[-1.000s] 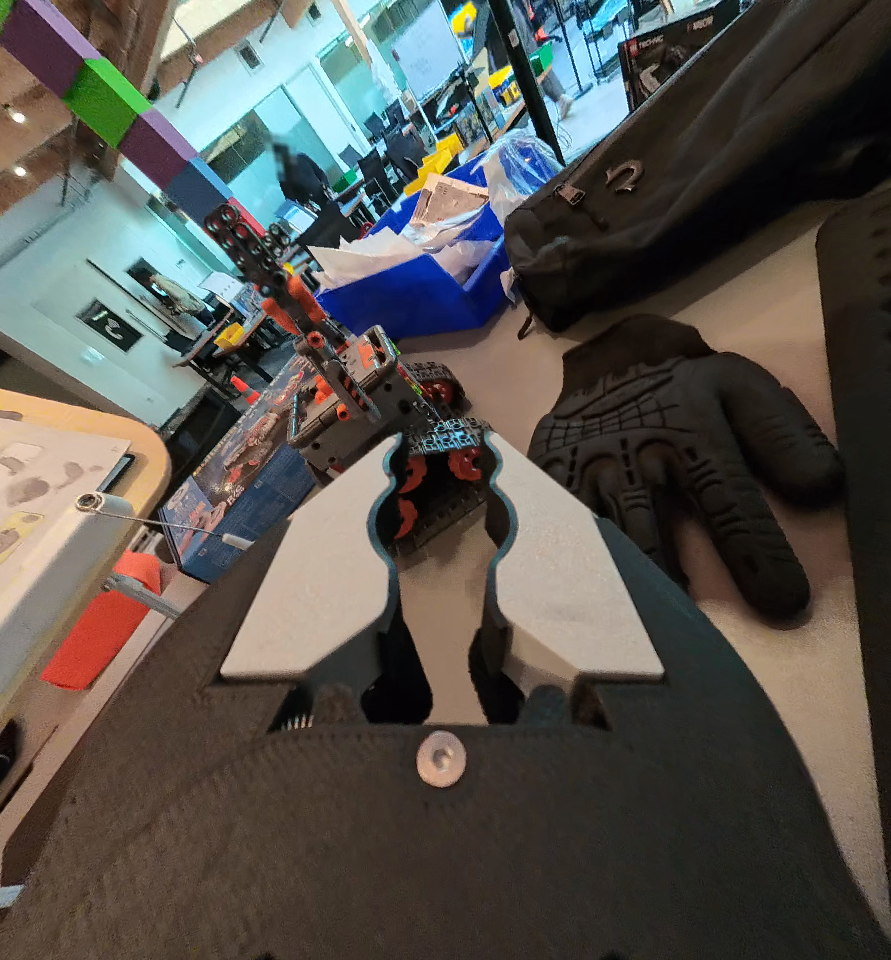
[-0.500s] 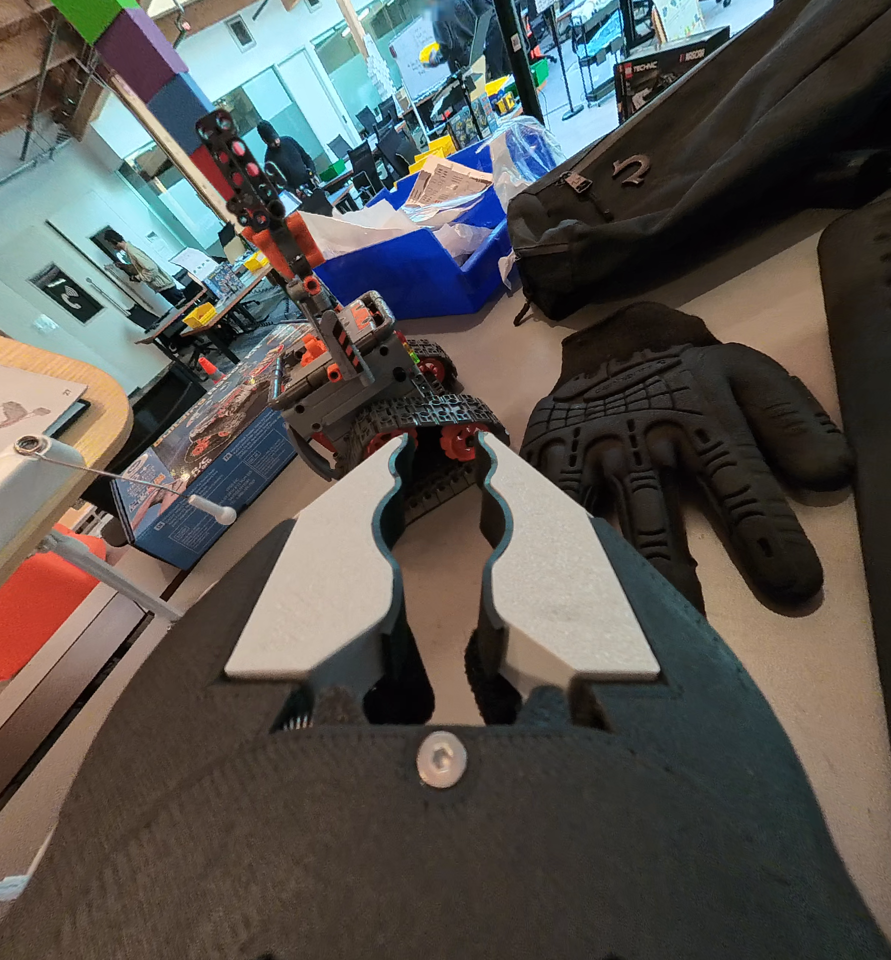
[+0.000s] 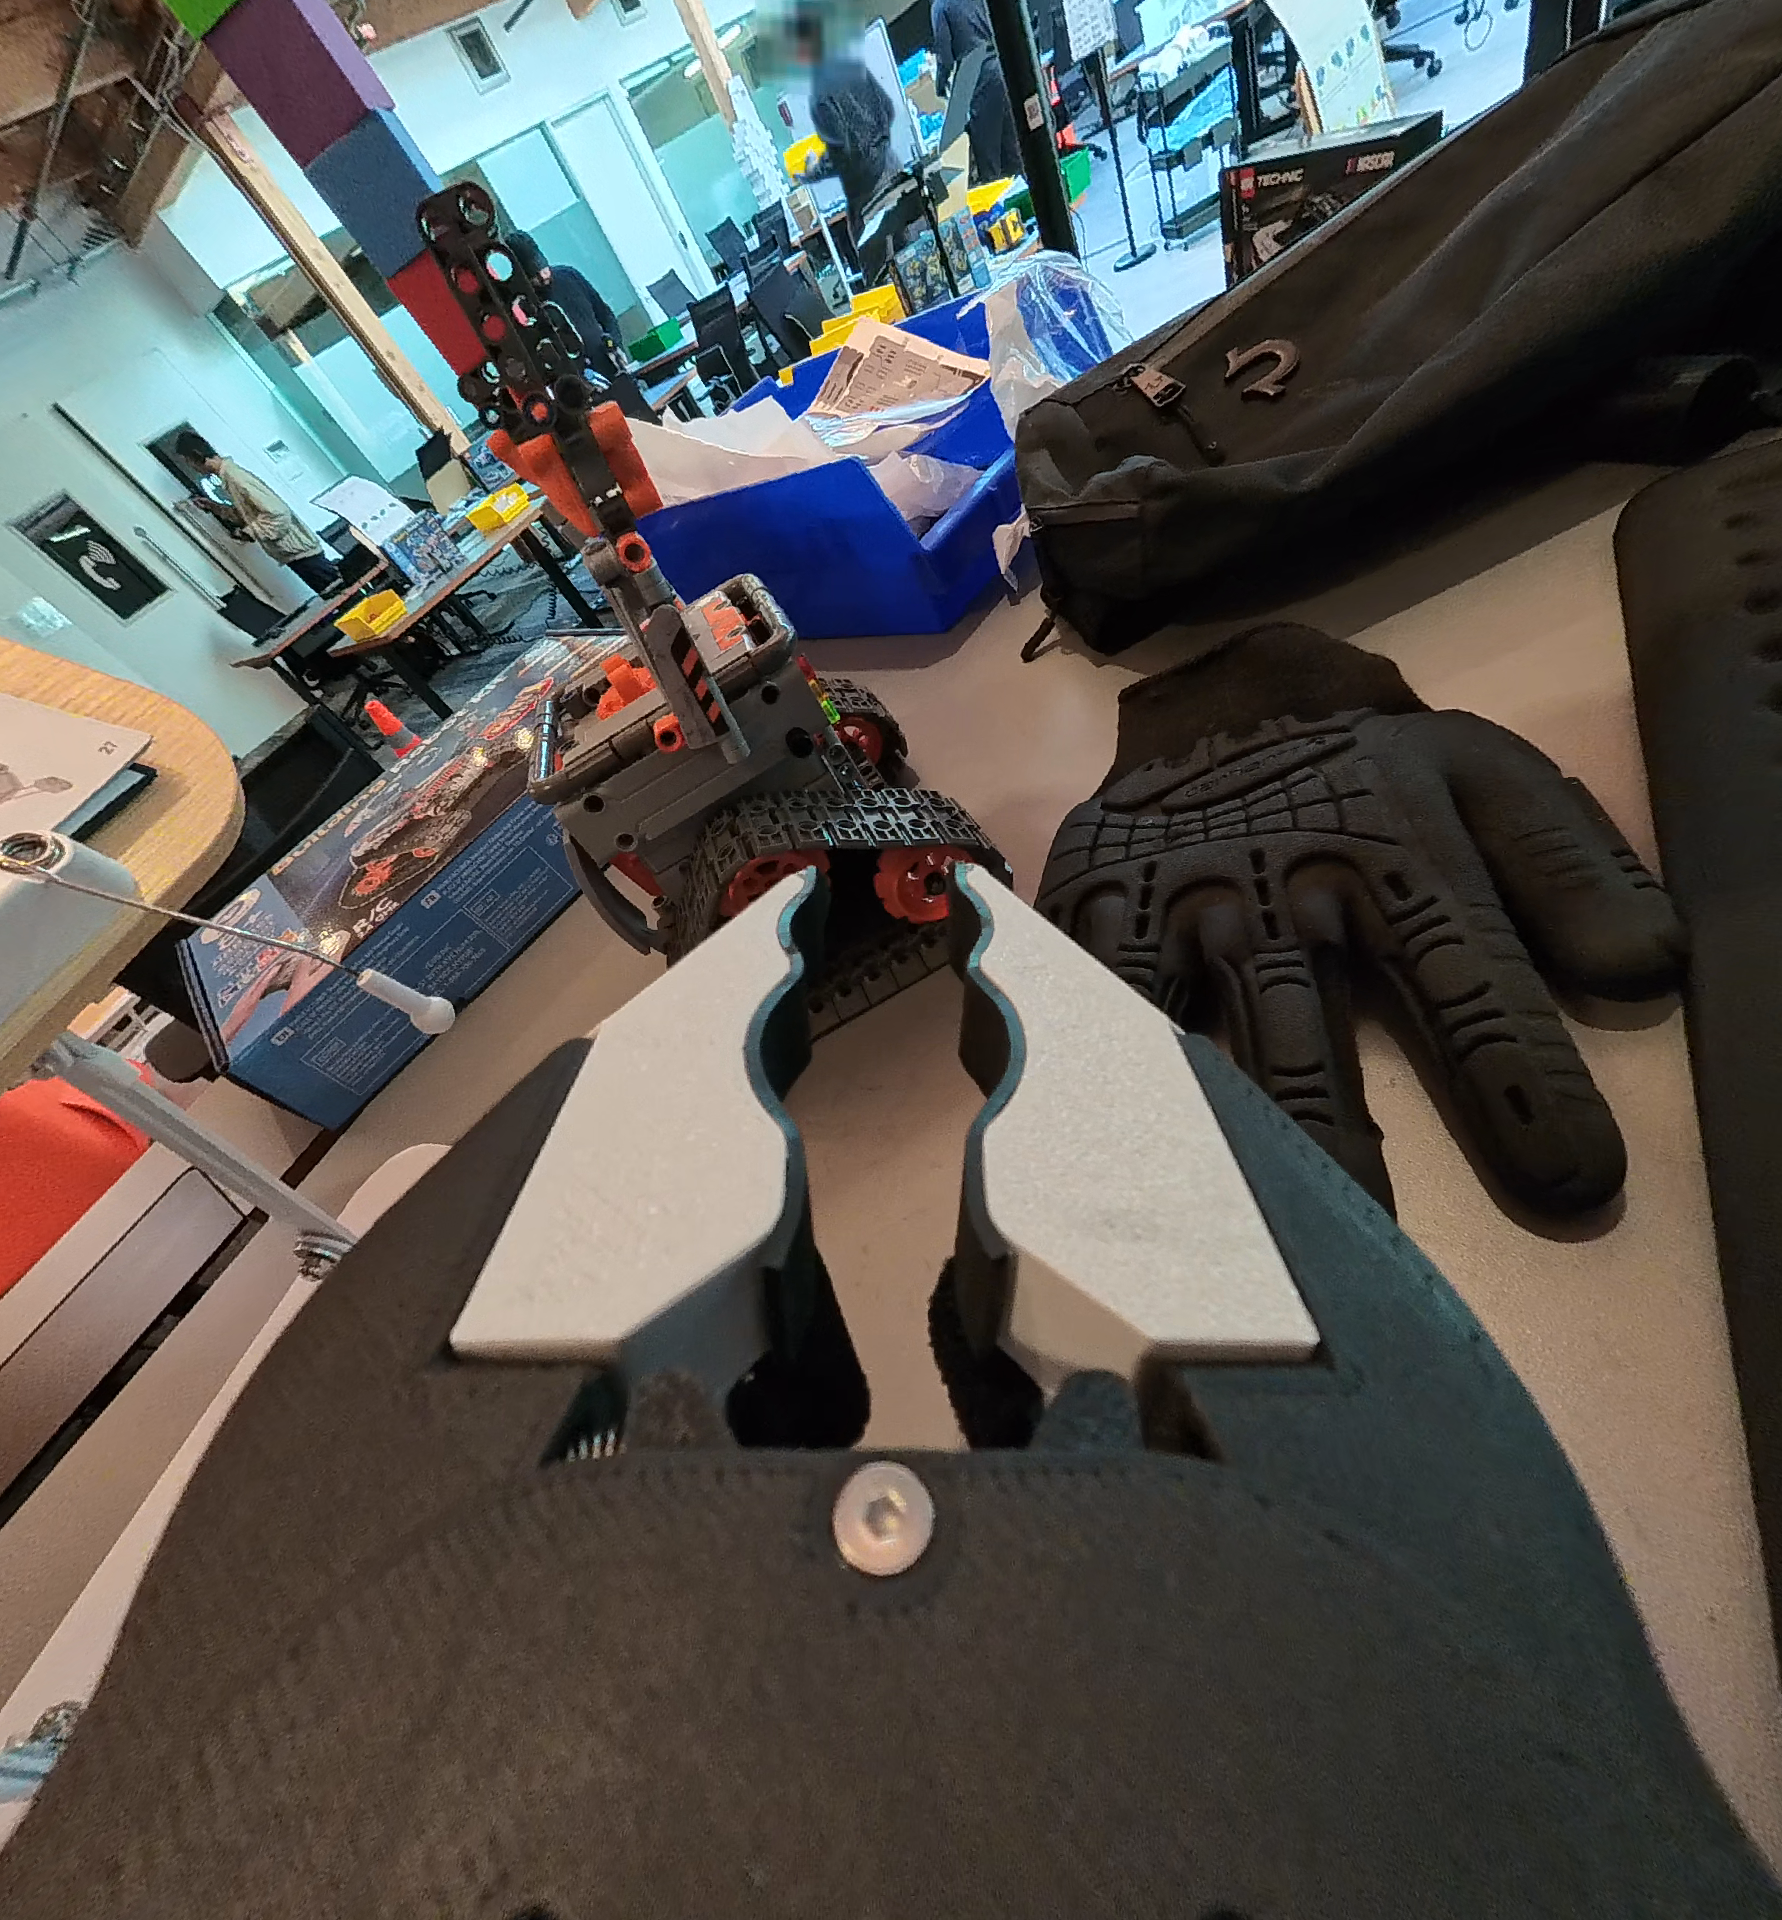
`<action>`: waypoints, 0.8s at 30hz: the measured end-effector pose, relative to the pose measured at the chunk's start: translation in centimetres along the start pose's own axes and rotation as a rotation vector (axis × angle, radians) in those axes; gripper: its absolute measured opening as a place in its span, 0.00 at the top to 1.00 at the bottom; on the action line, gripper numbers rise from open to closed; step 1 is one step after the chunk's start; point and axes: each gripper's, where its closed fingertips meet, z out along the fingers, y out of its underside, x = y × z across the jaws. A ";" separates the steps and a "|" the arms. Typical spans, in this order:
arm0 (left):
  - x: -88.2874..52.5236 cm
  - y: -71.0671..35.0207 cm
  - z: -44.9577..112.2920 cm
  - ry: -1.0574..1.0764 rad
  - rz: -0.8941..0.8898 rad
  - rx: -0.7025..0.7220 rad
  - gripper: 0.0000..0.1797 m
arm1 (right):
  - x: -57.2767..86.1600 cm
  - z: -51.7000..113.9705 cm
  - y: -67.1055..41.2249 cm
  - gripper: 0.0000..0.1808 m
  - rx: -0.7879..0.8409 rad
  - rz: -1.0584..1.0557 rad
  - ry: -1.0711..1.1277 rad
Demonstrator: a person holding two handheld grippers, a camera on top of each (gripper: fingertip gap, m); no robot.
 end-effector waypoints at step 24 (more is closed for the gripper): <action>0.2 0.1 0.0 0.015 0.001 0.001 0.89 | -1.1 -4.9 -1.3 0.78 0.189 -0.020 0.078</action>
